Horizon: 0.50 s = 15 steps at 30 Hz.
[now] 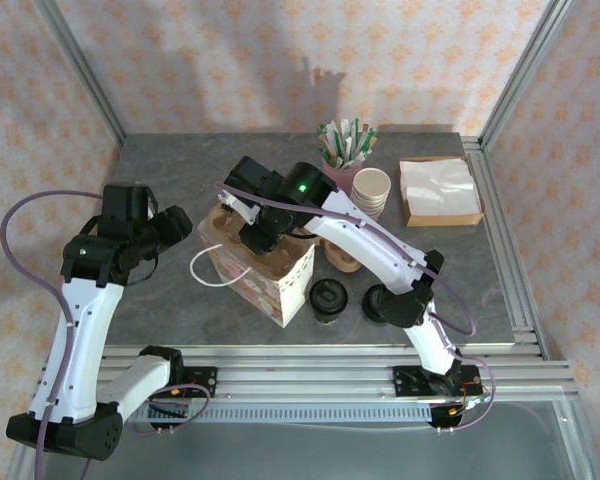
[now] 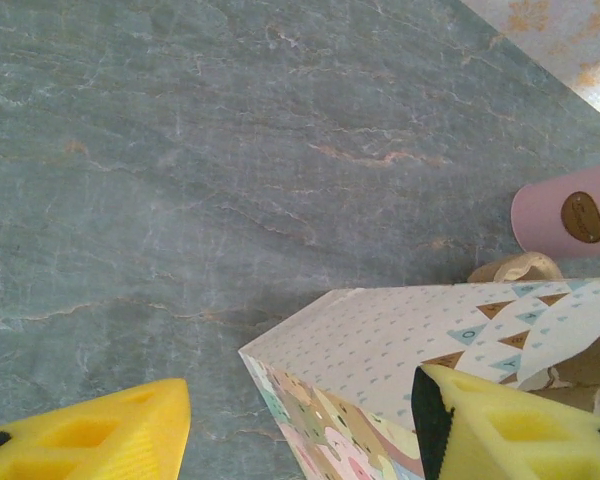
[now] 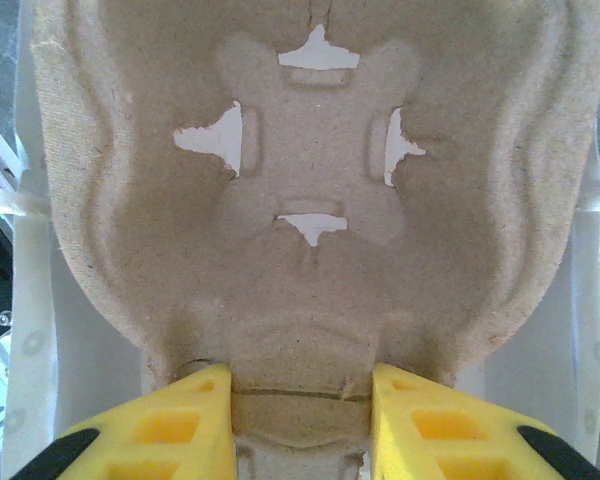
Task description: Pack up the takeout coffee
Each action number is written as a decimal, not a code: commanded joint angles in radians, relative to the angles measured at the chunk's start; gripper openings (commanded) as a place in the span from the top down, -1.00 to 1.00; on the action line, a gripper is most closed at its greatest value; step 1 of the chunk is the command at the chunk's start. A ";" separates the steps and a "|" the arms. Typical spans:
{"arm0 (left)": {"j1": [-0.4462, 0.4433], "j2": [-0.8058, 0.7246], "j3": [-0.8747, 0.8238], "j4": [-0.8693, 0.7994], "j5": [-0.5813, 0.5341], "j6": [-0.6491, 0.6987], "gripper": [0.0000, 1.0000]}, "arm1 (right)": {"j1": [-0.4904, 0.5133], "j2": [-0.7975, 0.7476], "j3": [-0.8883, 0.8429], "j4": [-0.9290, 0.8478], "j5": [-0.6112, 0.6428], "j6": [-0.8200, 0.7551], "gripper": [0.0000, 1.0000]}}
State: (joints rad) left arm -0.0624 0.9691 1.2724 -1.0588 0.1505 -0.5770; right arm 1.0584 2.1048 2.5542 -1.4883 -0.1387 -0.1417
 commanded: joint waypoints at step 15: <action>0.013 0.008 -0.024 0.029 0.036 0.032 -0.26 | 0.002 0.035 0.045 -0.076 -0.010 0.002 0.36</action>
State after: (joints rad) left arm -0.0624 0.9775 1.2610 -1.0546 0.1719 -0.5724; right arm 1.0588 2.1239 2.5675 -1.5234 -0.1524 -0.1421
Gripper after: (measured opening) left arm 0.629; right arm 0.325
